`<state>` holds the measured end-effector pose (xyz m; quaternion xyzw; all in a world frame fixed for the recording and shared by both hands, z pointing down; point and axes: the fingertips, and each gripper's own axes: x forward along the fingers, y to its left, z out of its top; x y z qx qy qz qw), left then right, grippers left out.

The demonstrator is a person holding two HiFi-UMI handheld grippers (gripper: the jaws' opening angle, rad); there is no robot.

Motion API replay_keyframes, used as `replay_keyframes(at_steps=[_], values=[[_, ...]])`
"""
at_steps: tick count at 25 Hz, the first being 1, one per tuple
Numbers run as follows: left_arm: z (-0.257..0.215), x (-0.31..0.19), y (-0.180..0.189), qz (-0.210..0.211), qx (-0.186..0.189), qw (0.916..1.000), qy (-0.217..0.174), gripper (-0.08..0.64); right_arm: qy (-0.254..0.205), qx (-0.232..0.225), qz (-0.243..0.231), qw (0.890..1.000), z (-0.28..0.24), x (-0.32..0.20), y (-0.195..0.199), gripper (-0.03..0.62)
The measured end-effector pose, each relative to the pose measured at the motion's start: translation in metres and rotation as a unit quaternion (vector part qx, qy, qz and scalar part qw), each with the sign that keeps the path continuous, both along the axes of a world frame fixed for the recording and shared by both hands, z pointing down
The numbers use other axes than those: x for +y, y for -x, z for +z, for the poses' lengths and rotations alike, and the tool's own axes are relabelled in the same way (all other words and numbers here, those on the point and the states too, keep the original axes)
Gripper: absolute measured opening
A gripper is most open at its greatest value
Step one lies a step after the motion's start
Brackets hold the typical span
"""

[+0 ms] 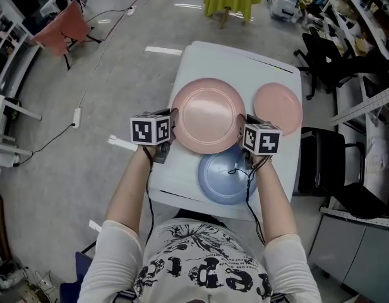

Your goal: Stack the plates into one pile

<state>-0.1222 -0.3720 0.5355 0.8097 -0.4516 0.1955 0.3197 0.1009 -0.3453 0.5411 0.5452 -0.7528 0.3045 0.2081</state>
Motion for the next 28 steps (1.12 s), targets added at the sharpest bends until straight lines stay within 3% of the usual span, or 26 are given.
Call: replay_keyframes(at_steps=[15, 21, 28], values=[[0.005, 0.153, -0.022, 0.016, 0.015, 0.9995, 0.021, 0.038, 0.007, -0.017, 0.023, 1.0, 0.009, 0.161, -0.023, 0.051], [0.019, 0.193, -0.044, 0.029, 0.025, 0.9988, 0.031, 0.038, 0.019, -0.022, 0.039, 0.999, 0.022, 0.204, -0.043, 0.049], [0.047, 0.216, -0.067, 0.038, 0.001, 0.9981, 0.049, 0.038, 0.039, -0.026, 0.069, 0.997, 0.044, 0.233, -0.065, 0.044]])
